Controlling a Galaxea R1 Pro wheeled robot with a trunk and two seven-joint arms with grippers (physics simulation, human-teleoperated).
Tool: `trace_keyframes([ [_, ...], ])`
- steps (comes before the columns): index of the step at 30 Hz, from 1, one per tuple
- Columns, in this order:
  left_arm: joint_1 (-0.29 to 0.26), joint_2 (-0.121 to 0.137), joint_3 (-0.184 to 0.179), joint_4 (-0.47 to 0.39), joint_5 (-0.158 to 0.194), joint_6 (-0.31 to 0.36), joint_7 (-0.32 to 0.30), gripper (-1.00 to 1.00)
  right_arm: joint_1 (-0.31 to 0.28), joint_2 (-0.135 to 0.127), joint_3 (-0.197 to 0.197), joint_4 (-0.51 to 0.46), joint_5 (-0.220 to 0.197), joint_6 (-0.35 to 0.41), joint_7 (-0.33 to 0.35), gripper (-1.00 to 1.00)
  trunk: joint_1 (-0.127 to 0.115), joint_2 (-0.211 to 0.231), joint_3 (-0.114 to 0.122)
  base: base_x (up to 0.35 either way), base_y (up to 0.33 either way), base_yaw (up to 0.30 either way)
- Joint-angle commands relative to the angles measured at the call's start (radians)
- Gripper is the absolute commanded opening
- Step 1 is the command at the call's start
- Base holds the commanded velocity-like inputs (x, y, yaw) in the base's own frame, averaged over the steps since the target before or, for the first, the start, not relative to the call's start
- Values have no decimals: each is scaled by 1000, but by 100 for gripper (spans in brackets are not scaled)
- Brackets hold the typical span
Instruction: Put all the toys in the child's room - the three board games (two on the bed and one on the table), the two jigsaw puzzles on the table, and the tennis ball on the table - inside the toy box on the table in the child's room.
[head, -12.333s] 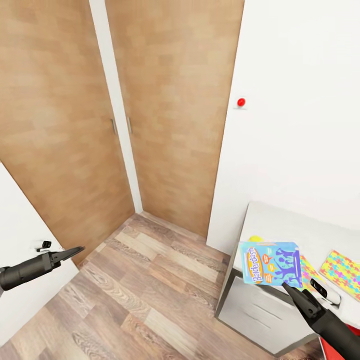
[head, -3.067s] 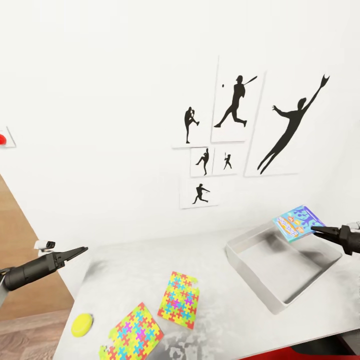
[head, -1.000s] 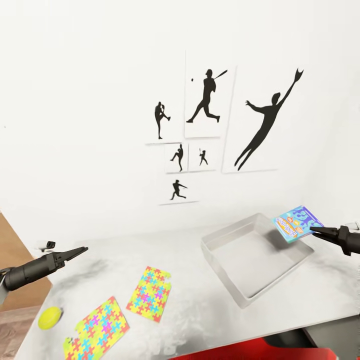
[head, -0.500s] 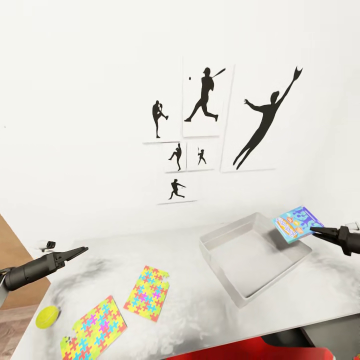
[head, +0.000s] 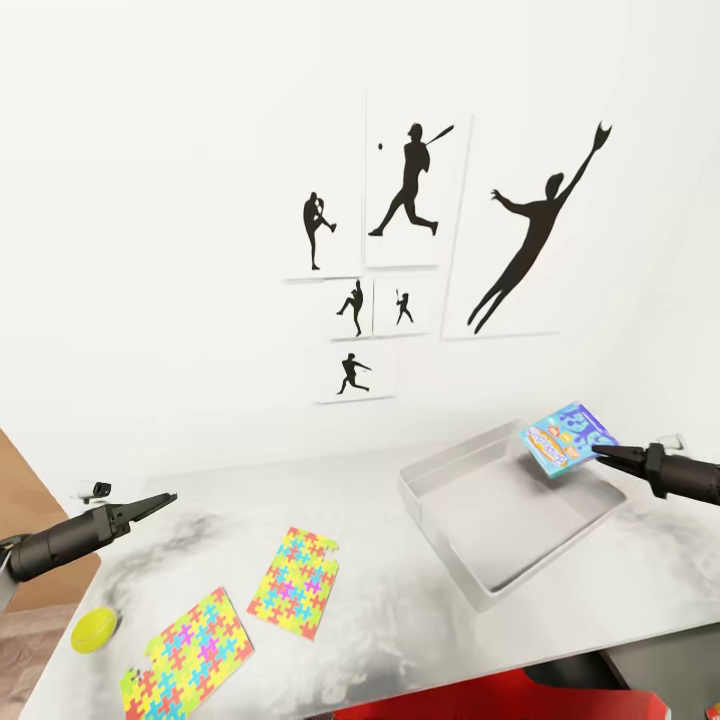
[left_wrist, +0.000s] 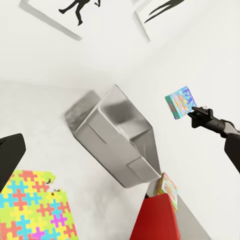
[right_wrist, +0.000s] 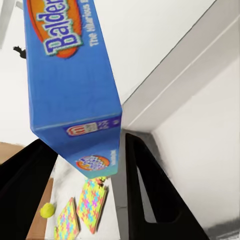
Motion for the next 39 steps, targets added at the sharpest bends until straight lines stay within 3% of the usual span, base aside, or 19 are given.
trace_keyframes([
  [1, -1, 0, 0, 0, 0, 12, -5, 100, -3, 11, 1, 0, 4, 3, 5, -100, 1, -2, -4, 0, 0, 0],
  [6, -13, -6, -2, -20, 1, 49, -6, 100, -31, 51, 25, 5, 34, 3, 3, -100, 1, -2, -12, 0, 0, 0],
  [8, -28, -13, -5, -81, 1, 112, -3, 100, -44, 59, 43, 7, 56, 3, 3, -100, 1, -2, -15, 0, 0, 0],
  [12, -57, -28, -11, -297, -1, 308, 36, 100, -85, 68, 95, 43, 79, 3, 3, -100, 1, -2, -22, 0, 0, 0],
  [17, -94, -34, -12, -388, 1, 376, 76, 100, -153, 68, 174, 133, 82, 3, 4, -100, 1, -2, -30, 0, 0, 0],
  [22, -102, -36, -12, -404, -1, 395, 85, 100, -238, 79, 224, 253, 84, 3, 4, -100, 1, -2, -38, 0, 0, 0],
  [27, -104, -37, -12, -407, -2, 400, 87, 100, -308, 100, 241, 366, 90, 3, 4, -100, 1, -2, -46, 0, 0, 0],
  [35, -108, -36, -14, -407, -1, 402, 88, 100, -331, 105, 329, 410, 91, 3, 9, -100, 1, -2, -59, 0, 0, 0],
  [39, -111, -36, -14, -407, -1, 403, 88, 100, -333, 98, 343, 438, 91, 3, 10, -100, 1, -2, -66, 0, 0, 0],
])
